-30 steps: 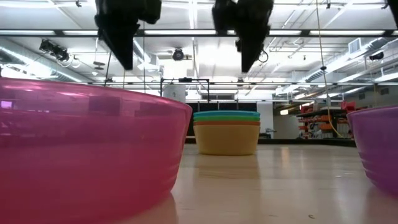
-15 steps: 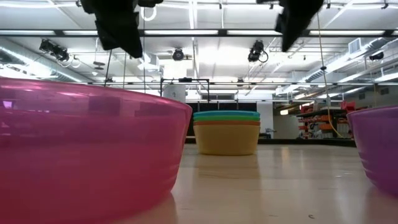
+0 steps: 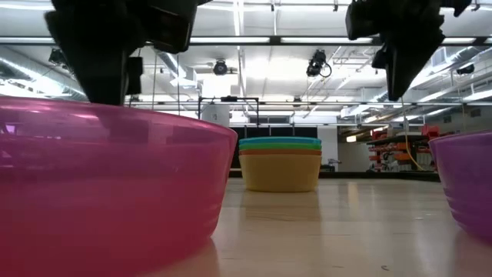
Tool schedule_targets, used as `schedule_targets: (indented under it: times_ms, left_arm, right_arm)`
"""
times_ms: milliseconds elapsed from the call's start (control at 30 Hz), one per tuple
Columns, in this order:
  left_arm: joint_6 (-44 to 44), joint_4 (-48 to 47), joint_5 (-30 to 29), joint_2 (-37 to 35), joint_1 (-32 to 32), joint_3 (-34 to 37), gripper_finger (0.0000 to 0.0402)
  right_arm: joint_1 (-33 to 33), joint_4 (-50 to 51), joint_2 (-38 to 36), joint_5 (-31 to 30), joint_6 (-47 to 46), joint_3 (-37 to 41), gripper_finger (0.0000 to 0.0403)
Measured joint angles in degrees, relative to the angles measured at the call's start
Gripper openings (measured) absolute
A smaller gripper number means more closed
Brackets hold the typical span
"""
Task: Nest bowls inside each other
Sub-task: Stack the pink bowl on the violet bowl, then stack the violet bowl on the blue bowl
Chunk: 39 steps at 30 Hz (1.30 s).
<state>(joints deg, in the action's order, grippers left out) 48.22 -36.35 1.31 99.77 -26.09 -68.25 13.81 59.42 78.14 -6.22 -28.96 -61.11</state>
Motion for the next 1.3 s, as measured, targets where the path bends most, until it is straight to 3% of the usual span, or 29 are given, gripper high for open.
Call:
schedule_targets:
  times_ms: [433, 867, 1300]
  left_arm:
    - [2.06, 3.44, -1.66, 1.03, -4.89, -3.75, 0.0029]
    - [2.58, 2.23, 0.61, 7.26, -2.45, -3.87, 0.0036]
    - [0.63, 4.02, 3.02, 7.48, -2.09, -3.91, 0.003]
  right_arm:
    - [0.0, -2.69, -0.54, -0.02, -0.01, 2.31, 0.0085]
    - [0.0, -3.91, -0.91, 0.0, 0.52, 2.31, 0.0085]
    - [0.0, -4.29, -1.0, 0.0, 0.63, 2.31, 0.0085]
